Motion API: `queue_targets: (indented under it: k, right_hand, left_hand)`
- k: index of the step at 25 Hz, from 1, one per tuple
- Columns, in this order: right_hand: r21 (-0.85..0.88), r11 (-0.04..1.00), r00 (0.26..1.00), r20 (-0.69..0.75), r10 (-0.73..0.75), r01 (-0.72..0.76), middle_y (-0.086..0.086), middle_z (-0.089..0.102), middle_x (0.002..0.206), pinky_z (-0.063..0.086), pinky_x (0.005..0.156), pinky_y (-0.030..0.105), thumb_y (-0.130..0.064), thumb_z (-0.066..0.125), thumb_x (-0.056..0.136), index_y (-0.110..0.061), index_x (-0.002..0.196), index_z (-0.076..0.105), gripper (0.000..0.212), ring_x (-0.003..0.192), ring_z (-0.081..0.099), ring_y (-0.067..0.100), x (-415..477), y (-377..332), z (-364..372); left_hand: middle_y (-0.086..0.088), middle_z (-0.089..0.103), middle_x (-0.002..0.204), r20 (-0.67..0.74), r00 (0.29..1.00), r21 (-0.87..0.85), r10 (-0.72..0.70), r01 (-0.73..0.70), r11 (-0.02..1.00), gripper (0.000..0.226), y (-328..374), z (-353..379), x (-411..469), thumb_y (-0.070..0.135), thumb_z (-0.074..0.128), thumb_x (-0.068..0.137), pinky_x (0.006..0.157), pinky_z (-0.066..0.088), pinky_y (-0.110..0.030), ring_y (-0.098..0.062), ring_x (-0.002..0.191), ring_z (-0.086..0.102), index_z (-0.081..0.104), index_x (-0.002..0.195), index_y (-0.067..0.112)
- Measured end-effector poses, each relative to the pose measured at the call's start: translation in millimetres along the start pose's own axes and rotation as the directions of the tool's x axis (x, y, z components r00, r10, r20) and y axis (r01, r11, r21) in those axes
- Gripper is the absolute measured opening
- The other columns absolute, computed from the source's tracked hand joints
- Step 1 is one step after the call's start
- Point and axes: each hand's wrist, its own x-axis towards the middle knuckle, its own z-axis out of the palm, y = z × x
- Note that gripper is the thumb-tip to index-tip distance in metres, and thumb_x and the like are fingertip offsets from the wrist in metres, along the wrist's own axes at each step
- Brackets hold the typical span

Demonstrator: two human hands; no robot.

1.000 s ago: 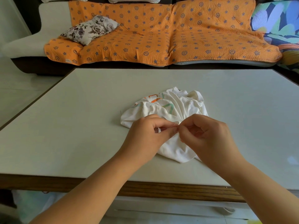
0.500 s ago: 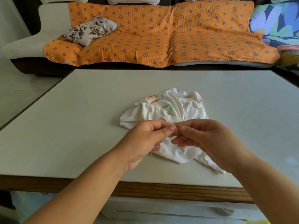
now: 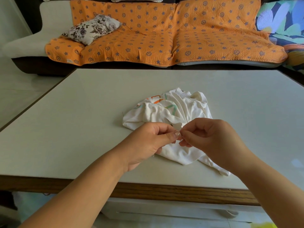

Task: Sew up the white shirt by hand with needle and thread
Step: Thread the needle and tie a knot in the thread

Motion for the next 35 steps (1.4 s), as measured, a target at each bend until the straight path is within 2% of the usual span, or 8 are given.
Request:
queue_targets:
  k: [4, 7, 13, 17, 21, 26, 31, 35]
  right_hand:
    - [0.000, 1.000, 0.997, -0.078, -0.016, 0.016, -0.009, 0.073, 0.067, 0.055, 0.070, 0.026, -0.015, 0.066, 0.087, -0.022, 0.077, 0.070, 0.014, 0.067, 0.069, 0.004, -1, 1, 6]
    - [0.077, 0.996, 0.999, -0.023, 0.036, -0.034, -0.005, 0.073, 0.068, 0.054, 0.071, 0.026, -0.015, 0.063, 0.088, -0.017, 0.080, 0.070, 0.010, 0.064, 0.068, 0.004, -1, 1, 6]
    - [0.405, 0.904, 0.991, 0.049, 0.128, -0.137, 0.009, 0.073, 0.079, 0.055, 0.071, 0.035, -0.016, 0.065, 0.087, -0.003, 0.089, 0.069, 0.013, 0.074, 0.072, 0.024, 2, 4, 7]
    - [0.399, 0.895, 0.979, 0.112, 0.168, -0.200, 0.011, 0.073, 0.082, 0.057, 0.070, 0.032, -0.040, 0.075, 0.068, -0.003, 0.094, 0.067, 0.046, 0.077, 0.073, 0.021, 3, 5, 12]
    - [0.460, 0.865, 0.978, 0.040, 0.205, -0.200, 0.014, 0.071, 0.080, 0.055, 0.069, 0.031, -0.017, 0.074, 0.082, 0.004, 0.089, 0.064, 0.025, 0.079, 0.073, 0.022, 4, 6, 16]
    - [0.534, 0.821, 0.971, 0.002, 0.240, -0.204, 0.014, 0.073, 0.081, 0.055, 0.071, 0.034, -0.008, 0.069, 0.086, 0.010, 0.090, 0.056, 0.022, 0.079, 0.073, 0.024, 3, 5, 21]
    - [0.285, 0.954, 0.948, -0.266, 0.175, -0.096, 0.005, 0.071, 0.070, 0.055, 0.069, 0.033, -0.009, 0.067, 0.084, -0.004, 0.080, 0.059, 0.010, 0.067, 0.069, 0.014, -1, 6, 30]
    - [0.161, 0.976, 0.929, -0.363, -0.078, 0.145, -0.007, 0.069, 0.080, 0.053, 0.069, 0.021, -0.002, 0.068, 0.083, -0.015, 0.074, 0.059, 0.018, 0.076, 0.066, 0.012, -2, 12, 34]
  left_hand:
    - [0.013, 0.055, 0.063, -0.037, 0.998, -0.109, -0.046, 0.042, 0.993, 0.015, 0, 2, 1, 0.017, 0.062, 0.093, 0.047, 0.032, -0.013, -0.001, 0.049, 0.038, 0.074, 0.083, 0.018]
    - [0.008, 0.048, 0.065, -0.078, 0.994, -0.187, -0.079, 0.063, 0.980, 0.020, 0, -2, 4, 0.017, 0.063, 0.091, 0.045, 0.029, -0.014, -0.003, 0.051, 0.033, 0.076, 0.076, 0.020]
    - [0.014, 0.046, 0.052, -0.170, 0.985, -0.057, 0.001, -0.011, 0.998, 0.014, 0, 2, 3, 0.022, 0.063, 0.092, 0.053, 0.028, -0.021, -0.009, 0.054, 0.031, 0.074, 0.083, 0.020]
    - [0.004, 0.051, 0.063, -0.209, 0.975, 0.017, 0.067, -0.065, 0.998, 0.015, -1, 2, 1, 0.025, 0.065, 0.090, 0.059, 0.035, -0.022, -0.010, 0.059, 0.039, 0.076, 0.081, 0.025]
    - [0.017, 0.051, 0.055, -0.224, 0.971, 0.058, 0.087, -0.076, 0.995, 0.012, -1, 3, 0, 0.025, 0.066, 0.090, 0.061, 0.037, -0.015, 0.000, 0.055, 0.046, 0.076, 0.086, 0.022]
    - [0.022, 0.058, 0.056, -0.245, 0.960, 0.156, 0.139, -0.102, 0.982, 0.011, -1, 8, -2, 0.022, 0.064, 0.092, 0.057, 0.037, -0.005, 0.007, 0.057, 0.052, 0.074, 0.086, 0.022]
    - [0.013, 0.063, 0.069, -0.290, 0.929, 0.266, 0.230, -0.153, 0.952, 0.013, -3, 15, -1, 0.022, 0.067, 0.089, 0.063, 0.040, -0.008, 0.002, 0.067, 0.055, 0.072, 0.077, 0.024]
    - [0.019, 0.053, 0.055, -0.233, 0.966, 0.112, 0.109, -0.085, 0.990, 0.021, 1, 17, -2, 0.018, 0.065, 0.091, 0.055, 0.035, -0.007, 0.004, 0.054, 0.047, 0.069, 0.071, 0.024]
